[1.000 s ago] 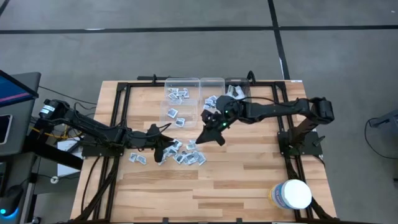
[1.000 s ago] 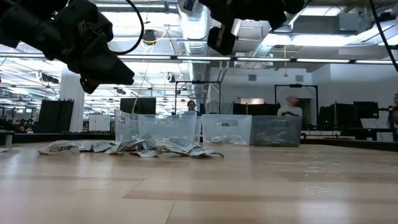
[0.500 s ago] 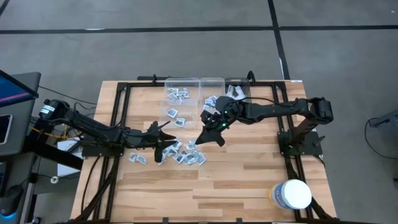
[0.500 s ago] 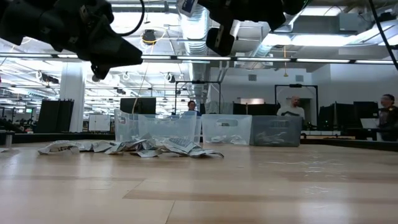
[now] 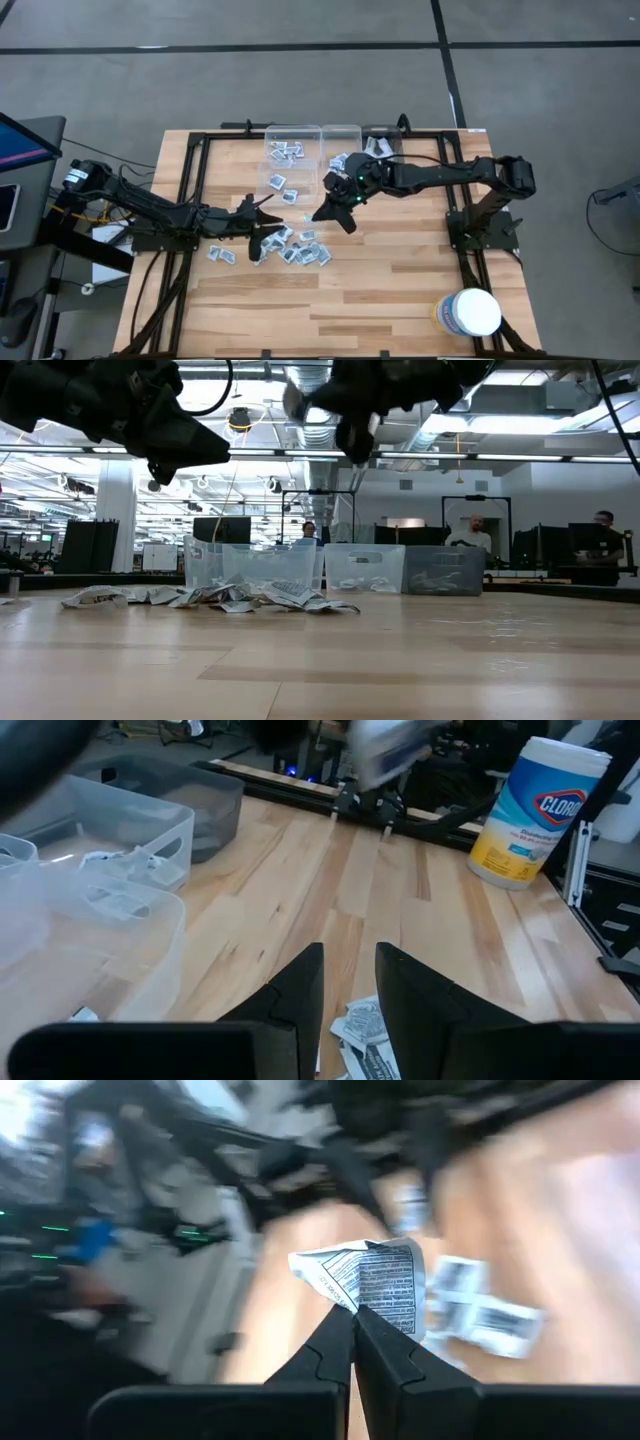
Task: Pick & Place First Aid Supplies
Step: Put the alcohol pad into the top right transparent bin
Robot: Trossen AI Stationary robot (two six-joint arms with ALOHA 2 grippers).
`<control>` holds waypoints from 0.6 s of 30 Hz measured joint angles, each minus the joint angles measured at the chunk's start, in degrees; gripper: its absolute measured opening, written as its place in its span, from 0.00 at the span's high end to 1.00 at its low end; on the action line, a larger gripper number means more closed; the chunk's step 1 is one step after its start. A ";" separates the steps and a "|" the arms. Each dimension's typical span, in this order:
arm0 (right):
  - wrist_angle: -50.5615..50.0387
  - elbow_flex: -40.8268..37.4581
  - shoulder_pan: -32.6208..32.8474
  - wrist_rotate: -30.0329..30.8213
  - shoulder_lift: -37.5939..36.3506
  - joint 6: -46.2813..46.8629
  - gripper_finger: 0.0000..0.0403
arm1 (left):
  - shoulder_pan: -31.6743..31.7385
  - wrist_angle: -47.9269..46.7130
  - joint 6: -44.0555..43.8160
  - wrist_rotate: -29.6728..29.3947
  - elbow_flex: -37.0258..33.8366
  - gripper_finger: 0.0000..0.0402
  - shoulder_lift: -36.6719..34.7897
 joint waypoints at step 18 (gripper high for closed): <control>-17.89 0.02 -11.57 42.05 -0.02 -33.64 1.00 | 0.02 3.01 -2.21 -0.04 0.00 0.77 -0.02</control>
